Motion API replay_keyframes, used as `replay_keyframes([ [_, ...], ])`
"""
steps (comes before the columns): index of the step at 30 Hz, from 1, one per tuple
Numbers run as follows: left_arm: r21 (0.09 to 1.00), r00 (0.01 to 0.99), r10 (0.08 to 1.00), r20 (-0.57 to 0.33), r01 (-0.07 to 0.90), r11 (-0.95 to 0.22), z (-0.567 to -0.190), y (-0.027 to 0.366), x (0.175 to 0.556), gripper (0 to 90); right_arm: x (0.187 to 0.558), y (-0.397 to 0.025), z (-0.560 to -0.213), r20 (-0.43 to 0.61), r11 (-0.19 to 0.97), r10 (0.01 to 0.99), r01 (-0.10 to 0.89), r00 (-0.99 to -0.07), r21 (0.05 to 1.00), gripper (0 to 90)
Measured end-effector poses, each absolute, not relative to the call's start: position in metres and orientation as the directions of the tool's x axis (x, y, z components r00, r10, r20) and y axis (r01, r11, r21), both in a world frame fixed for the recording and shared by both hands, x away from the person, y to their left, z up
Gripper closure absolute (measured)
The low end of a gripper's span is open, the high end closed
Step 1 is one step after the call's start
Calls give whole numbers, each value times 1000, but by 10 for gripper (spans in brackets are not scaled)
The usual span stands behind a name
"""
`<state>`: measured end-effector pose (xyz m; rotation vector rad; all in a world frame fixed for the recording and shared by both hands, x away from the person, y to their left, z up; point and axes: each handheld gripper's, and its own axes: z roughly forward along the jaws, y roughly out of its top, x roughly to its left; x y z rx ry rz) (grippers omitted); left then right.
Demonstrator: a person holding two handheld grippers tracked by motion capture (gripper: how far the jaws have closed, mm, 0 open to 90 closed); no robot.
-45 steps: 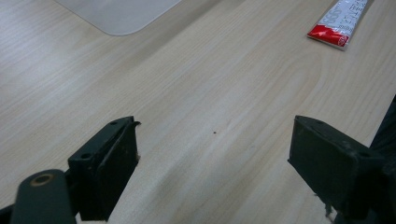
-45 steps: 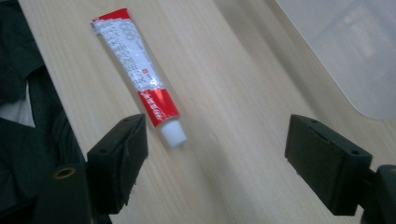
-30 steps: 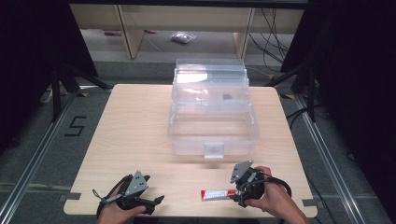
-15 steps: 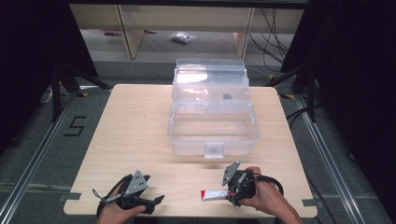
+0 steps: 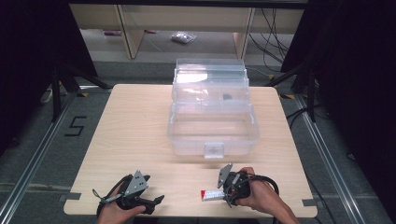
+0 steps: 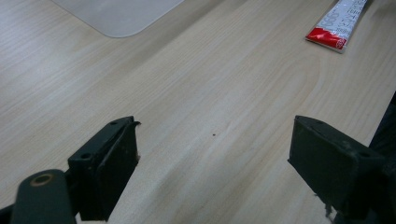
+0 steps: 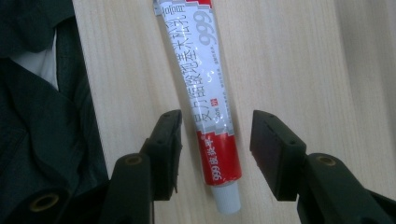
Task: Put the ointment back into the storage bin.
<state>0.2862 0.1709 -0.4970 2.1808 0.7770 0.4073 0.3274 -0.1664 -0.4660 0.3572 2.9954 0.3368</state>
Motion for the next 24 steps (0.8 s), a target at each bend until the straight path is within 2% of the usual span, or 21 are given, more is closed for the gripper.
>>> replay_keyframes([
  [12,758,762,646,38,399,-515,-497,171,286,151,331,-164,-472,-67,956,224,206,-972,207,581],
  [13,758,763,646,39,398,-516,-497,171,286,151,332,-164,-472,-74,963,194,176,-978,203,586],
  [16,758,763,645,39,399,-517,-497,171,286,151,331,-163,-473,-65,961,216,200,-974,188,608],
  [17,758,763,645,39,398,-516,-497,171,286,151,333,-162,-474,-70,965,190,174,-979,194,618],
  [20,758,763,645,40,398,-517,-497,171,286,151,331,-161,-475,-57,962,221,207,-974,179,635],
  [24,766,761,648,26,401,-502,-497,170,286,151,334,-161,-476,-59,973,166,154,-984,173,666],
])
